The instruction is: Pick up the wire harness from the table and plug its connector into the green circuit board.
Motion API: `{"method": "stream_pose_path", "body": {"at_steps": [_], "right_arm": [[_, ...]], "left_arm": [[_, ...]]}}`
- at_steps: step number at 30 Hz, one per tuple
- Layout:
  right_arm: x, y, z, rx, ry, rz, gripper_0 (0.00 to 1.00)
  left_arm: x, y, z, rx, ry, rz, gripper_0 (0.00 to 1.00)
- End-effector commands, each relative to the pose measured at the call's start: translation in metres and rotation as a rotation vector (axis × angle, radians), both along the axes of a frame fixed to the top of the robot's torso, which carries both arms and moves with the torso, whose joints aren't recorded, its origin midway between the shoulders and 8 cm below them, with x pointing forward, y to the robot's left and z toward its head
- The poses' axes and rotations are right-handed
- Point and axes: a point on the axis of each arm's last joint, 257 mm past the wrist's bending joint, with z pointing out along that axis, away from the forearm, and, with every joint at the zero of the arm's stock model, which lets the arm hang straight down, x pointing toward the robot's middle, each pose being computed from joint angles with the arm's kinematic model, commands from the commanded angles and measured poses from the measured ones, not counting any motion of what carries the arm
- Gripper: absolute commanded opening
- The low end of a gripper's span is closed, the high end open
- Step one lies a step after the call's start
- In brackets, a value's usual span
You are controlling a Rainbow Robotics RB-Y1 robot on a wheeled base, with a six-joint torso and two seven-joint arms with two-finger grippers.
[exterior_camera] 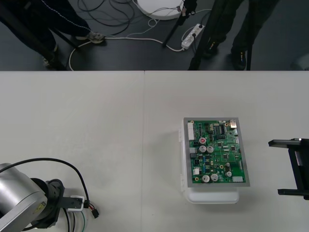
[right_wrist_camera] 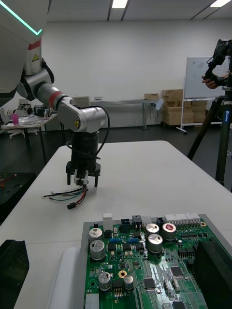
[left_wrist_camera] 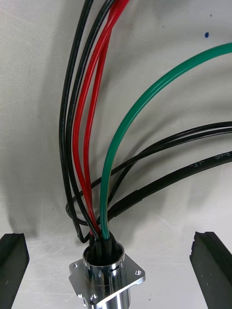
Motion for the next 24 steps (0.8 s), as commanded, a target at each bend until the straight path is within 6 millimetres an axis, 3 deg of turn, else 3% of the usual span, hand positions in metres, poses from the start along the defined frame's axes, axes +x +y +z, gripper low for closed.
{"method": "stream_pose_path", "body": {"at_steps": [1, 22, 24], "right_arm": [[0.0066, -0.0114, 0.0151, -0.023, -0.034, -0.003, 1.0], [0.0052, -0.01, 0.0156, -0.019, -0.036, 0.001, 1.0], [0.0053, -0.0094, 0.0162, -0.019, -0.039, 0.003, 1.0]], "left_arm": [[0.0143, -0.013, 0.0032, -0.013, -0.036, -0.073, 0.99], [0.0166, -0.0066, -0.0029, -0.017, -0.045, -0.055, 0.98], [0.0164, -0.0061, -0.0032, -0.016, -0.044, -0.056, 0.77]]}}
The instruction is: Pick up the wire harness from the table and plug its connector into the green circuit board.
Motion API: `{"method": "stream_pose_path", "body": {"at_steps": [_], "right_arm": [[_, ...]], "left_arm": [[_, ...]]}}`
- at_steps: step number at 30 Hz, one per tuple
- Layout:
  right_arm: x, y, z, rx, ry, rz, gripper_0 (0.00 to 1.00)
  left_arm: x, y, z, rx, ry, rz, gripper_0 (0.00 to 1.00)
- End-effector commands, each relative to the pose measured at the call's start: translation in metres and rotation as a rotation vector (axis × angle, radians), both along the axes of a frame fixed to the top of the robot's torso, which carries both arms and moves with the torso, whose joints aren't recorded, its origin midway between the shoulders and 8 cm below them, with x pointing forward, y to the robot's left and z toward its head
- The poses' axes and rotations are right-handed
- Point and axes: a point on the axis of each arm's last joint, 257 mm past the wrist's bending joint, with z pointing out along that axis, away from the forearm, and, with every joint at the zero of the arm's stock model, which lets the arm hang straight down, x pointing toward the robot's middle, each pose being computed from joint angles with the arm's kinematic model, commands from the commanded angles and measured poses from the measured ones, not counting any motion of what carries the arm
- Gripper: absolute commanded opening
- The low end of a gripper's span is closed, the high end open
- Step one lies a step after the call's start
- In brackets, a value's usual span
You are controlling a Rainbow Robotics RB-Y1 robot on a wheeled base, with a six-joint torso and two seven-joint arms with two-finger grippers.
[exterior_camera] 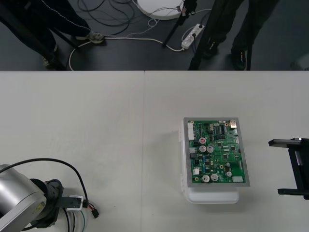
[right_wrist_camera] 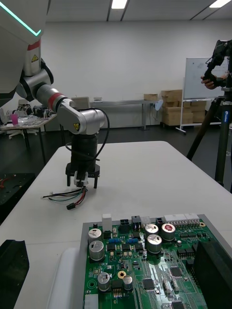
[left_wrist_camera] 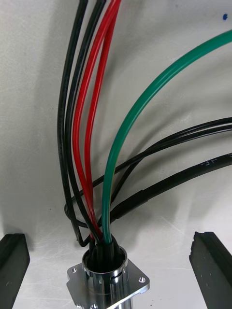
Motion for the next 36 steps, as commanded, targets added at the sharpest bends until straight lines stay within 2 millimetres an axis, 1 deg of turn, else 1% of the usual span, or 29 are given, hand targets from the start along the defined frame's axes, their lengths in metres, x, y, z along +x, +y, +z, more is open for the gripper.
{"method": "stream_pose_path", "body": {"at_steps": [1, 2, 3, 14, 23, 32, 36], "right_arm": [[0.005, -0.01, 0.015, -0.022, -0.037, 0.003, 1.0], [0.005, -0.01, 0.015, -0.022, -0.039, 0.004, 1.0], [0.004, -0.01, 0.015, -0.021, -0.038, 0.004, 1.0], [0.005, -0.01, 0.015, -0.023, -0.041, 0.002, 1.0], [0.005, -0.01, 0.015, -0.023, -0.041, 0.002, 1.0], [0.004, -0.01, 0.015, -0.022, -0.039, 0.002, 1.0], [0.003, -0.011, 0.013, -0.023, -0.035, 0.0, 1.0]], "left_arm": [[0.014, -0.012, 0.002, -0.014, -0.037, -0.071, 0.67], [0.014, -0.012, 0.003, -0.013, -0.038, -0.072, 0.04], [0.014, -0.012, 0.003, -0.013, -0.038, -0.075, 0.0], [0.016, -0.014, 0.003, -0.017, -0.046, -0.091, 0.0], [0.02, -0.011, 0.005, -0.019, -0.057, -0.068, 0.0], [0.037, -0.009, 0.014, -0.042, -0.108, -0.018, 0.0], [0.043, -0.016, 0.017, -0.067, -0.126, 0.01, 0.0]]}}
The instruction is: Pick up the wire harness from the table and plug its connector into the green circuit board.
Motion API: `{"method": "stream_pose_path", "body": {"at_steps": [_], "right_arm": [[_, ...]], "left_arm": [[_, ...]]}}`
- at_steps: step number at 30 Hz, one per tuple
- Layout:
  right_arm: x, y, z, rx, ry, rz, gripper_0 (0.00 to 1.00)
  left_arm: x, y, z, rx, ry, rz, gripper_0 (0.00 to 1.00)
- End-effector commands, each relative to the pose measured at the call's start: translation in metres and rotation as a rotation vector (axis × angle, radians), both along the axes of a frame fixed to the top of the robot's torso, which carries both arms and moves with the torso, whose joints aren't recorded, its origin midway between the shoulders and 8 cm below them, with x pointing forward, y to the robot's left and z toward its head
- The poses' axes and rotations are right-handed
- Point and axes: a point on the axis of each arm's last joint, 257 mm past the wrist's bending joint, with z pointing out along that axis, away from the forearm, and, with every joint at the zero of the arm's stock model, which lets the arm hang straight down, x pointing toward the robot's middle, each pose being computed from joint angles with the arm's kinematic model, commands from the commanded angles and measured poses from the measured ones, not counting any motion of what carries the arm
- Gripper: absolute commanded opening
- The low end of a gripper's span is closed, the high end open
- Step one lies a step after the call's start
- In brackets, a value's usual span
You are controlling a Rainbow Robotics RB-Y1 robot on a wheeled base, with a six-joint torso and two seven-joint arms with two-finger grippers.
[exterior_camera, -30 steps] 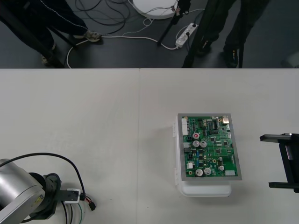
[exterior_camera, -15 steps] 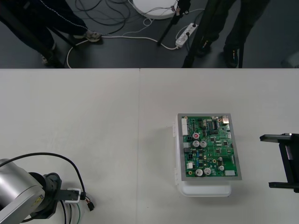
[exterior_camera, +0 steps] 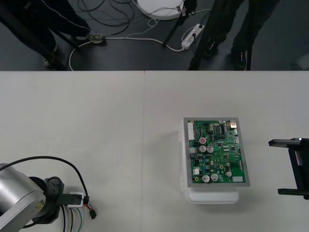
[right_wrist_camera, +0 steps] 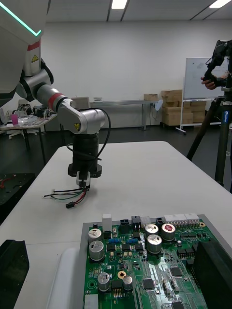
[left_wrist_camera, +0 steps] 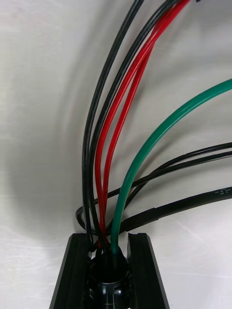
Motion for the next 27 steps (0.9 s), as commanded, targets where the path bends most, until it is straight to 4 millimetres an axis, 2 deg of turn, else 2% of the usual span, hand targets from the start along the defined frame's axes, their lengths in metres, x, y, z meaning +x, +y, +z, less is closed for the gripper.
{"method": "stream_pose_path", "body": {"at_steps": [1, 7, 10, 15, 27], "right_arm": [[0.003, -0.01, 0.013, -0.021, -0.035, 0.002, 1.0], [0.001, -0.01, 0.012, -0.021, -0.029, 0.002, 1.0], [0.001, -0.01, 0.012, -0.019, -0.029, 0.002, 1.0], [0.001, -0.01, 0.013, -0.019, -0.031, 0.003, 1.0], [0.004, -0.01, 0.016, -0.016, -0.037, -0.001, 1.0]], "left_arm": [[0.033, -0.013, 0.015, -0.056, -0.092, 0.02, 0.0], [0.037, -0.024, 0.021, -0.128, -0.079, 0.106, 0.0], [0.04, -0.035, 0.029, -0.192, -0.072, 0.138, 0.0], [0.054, -0.059, 0.054, -0.305, -0.106, 0.157, 0.0], [0.08, -0.1, 0.12, -0.573, -0.164, 0.194, 0.0]]}}
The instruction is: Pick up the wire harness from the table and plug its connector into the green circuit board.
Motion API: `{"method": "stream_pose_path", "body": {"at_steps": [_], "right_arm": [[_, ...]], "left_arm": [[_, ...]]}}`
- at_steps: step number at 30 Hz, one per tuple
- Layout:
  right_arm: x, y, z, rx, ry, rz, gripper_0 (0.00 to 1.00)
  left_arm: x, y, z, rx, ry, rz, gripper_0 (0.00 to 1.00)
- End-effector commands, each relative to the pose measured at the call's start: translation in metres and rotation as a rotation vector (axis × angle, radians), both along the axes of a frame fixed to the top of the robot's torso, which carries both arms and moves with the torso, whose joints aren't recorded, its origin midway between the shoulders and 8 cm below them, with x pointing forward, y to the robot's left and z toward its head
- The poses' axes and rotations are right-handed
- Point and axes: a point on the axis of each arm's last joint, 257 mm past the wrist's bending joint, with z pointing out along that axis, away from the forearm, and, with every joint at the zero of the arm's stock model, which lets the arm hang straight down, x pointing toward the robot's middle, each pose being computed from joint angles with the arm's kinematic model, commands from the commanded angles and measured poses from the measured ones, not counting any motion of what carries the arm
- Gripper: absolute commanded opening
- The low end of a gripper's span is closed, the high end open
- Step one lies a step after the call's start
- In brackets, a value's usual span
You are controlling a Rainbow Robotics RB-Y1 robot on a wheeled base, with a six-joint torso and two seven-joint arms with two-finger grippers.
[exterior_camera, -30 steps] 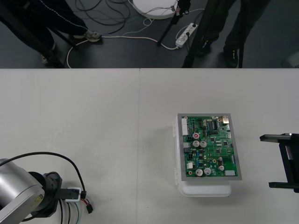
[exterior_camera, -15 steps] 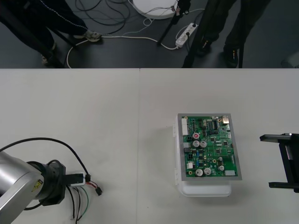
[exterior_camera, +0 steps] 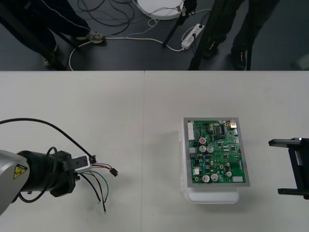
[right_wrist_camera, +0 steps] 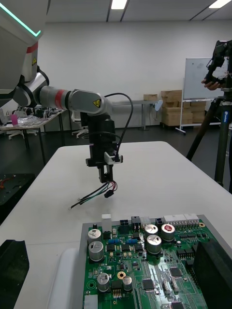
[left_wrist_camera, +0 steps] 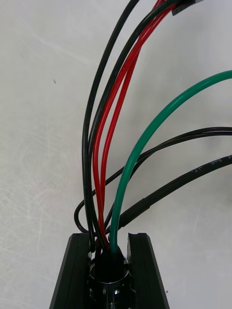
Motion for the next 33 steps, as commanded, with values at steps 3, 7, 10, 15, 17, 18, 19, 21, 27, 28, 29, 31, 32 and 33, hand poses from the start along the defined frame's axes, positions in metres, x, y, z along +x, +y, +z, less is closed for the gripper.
{"method": "stream_pose_path", "body": {"at_steps": [3, 7, 10, 15, 17, 18, 19, 21, 27, 28, 29, 31, 32, 33], "right_arm": [[0.004, -0.01, 0.017, -0.017, -0.035, -0.001, 1.0], [0.005, -0.011, 0.018, -0.014, -0.033, -0.002, 1.0], [0.006, -0.011, 0.018, -0.014, -0.032, -0.003, 1.0], [0.006, -0.01, 0.019, -0.012, -0.023, -0.002, 1.0], [0.007, -0.011, 0.02, -0.013, -0.021, -0.002, 1.0], [0.007, -0.011, 0.02, -0.012, -0.018, -0.002, 1.0], [0.007, -0.01, 0.02, -0.012, -0.016, -0.001, 1.0], [0.007, -0.01, 0.021, -0.011, -0.015, 0.0, 1.0], [0.008, -0.01, 0.025, -0.006, 0.016, 0.003, 1.0], [0.008, -0.01, 0.025, -0.006, 0.043, 0.004, 1.0], [0.008, -0.01, 0.025, -0.005, 0.064, 0.005, 1.0], [0.009, -0.01, 0.027, -0.001, 0.086, 0.006, 1.0], [0.01, -0.01, 0.029, 0.001, 0.095, 0.008, 1.0], [0.01, -0.009, 0.03, 0.003, 0.098, 0.01, 1.0]], "left_arm": [[0.024, -0.032, 0.057, -0.193, -0.059, 0.017, 0.0], [0.038, -0.047, 0.08, -0.272, -0.094, 0.021, 0.0], [0.051, -0.063, 0.096, -0.317, -0.128, 0.02, 0.0], [0.068, -0.089, 0.123, -0.408, -0.175, 0.024, 0.0], [0.074, -0.098, 0.135, -0.452, -0.19, 0.025, 0.0], [0.076, -0.106, 0.143, -0.484, -0.197, 0.025, 0.0], [0.079, -0.112, 0.152, -0.515, -0.208, 0.025, 0.0], [0.083, -0.121, 0.163, -0.549, -0.222, 0.021, 0.0], [0.097, -0.15, 0.194, -0.621, -0.276, -0.004, 0.0], [0.099, -0.155, 0.199, -0.632, -0.286, -0.009, 0.0], [0.101, -0.16, 0.204, -0.64, -0.296, -0.015, 0.0], [0.103, -0.168, 0.213, -0.656, -0.308, -0.027, 0.0], [0.105, -0.172, 0.219, -0.666, -0.315, -0.034, 0.0], [0.106, -0.174, 0.222, -0.67, -0.32, -0.037, 0.0]]}}
